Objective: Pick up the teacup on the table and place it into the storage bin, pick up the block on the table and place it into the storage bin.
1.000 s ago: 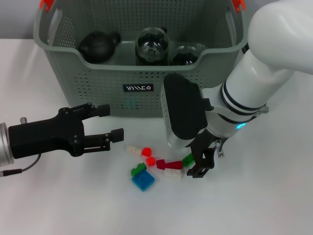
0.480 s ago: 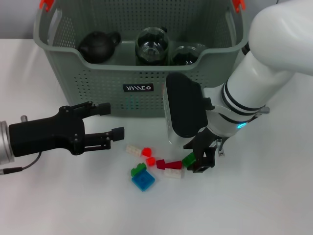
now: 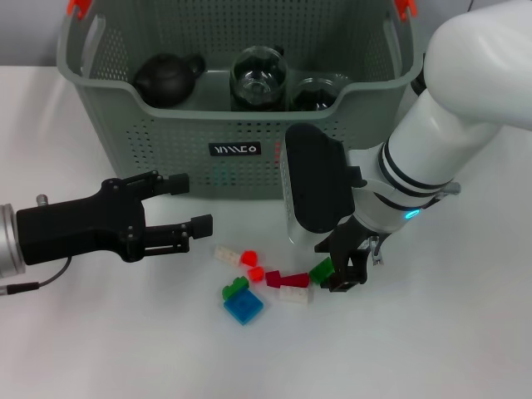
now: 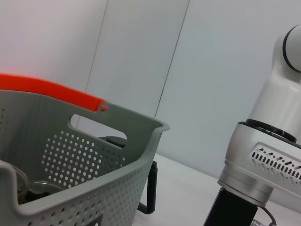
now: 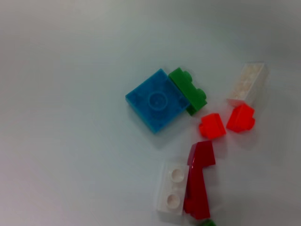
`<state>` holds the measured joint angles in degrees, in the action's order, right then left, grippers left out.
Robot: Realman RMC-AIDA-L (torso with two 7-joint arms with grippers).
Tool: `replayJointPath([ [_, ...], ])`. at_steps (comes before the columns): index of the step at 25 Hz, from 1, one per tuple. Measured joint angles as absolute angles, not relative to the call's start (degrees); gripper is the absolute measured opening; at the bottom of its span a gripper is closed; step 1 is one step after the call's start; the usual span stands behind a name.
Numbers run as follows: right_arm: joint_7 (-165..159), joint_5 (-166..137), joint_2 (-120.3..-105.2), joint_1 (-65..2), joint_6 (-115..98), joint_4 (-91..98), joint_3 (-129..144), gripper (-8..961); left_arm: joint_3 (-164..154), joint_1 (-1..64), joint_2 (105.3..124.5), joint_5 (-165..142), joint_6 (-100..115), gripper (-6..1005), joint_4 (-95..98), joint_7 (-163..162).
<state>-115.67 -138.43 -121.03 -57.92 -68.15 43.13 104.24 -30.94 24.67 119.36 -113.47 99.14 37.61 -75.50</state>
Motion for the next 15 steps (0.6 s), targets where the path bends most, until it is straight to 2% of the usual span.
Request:
replayJointPath([
  [15,-116.63,-137.75,-121.11,-58.20,-68.49,42.73,104.32,255,-30.84,24.70,119.28,-113.46,99.14,860,37.61,-75.50],
])
